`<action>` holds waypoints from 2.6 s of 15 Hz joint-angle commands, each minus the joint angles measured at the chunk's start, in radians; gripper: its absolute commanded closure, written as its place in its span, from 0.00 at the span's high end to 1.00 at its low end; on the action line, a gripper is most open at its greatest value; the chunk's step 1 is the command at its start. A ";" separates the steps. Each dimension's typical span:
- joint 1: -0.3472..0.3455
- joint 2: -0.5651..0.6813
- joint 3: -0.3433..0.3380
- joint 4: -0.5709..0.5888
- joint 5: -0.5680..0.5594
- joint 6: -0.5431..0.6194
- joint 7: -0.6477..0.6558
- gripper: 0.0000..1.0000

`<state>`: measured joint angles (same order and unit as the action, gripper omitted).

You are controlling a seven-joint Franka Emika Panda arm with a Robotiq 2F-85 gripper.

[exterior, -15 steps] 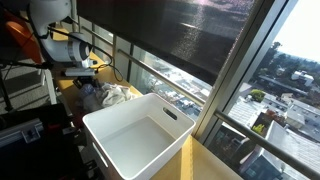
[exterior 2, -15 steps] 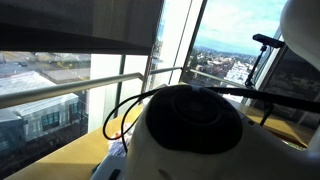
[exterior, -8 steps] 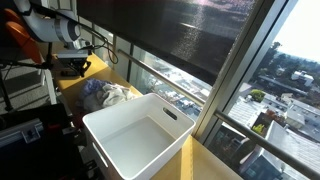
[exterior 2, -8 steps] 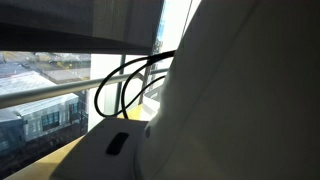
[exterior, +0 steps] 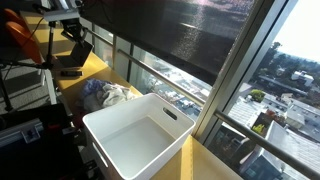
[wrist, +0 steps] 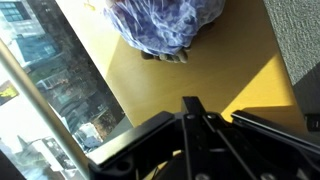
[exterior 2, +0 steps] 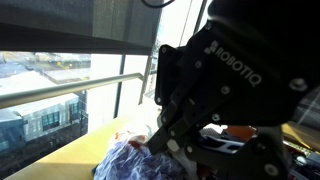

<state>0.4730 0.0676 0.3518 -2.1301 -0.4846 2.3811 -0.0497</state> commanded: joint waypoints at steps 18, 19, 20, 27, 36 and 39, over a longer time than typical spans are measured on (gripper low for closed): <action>-0.123 0.508 -0.160 0.036 -0.109 0.324 -0.050 1.00; -0.122 0.550 -0.161 0.064 -0.096 0.332 -0.062 1.00; -0.121 0.586 -0.161 0.088 -0.085 0.342 -0.073 1.00; -0.118 0.668 -0.148 0.161 -0.006 0.335 -0.147 0.57; -0.074 0.586 -0.113 0.136 0.034 0.286 -0.169 0.00; -0.064 0.554 -0.105 0.126 0.038 0.270 -0.171 0.01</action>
<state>0.4019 0.6720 0.2296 -1.9854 -0.4820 2.6880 -0.1957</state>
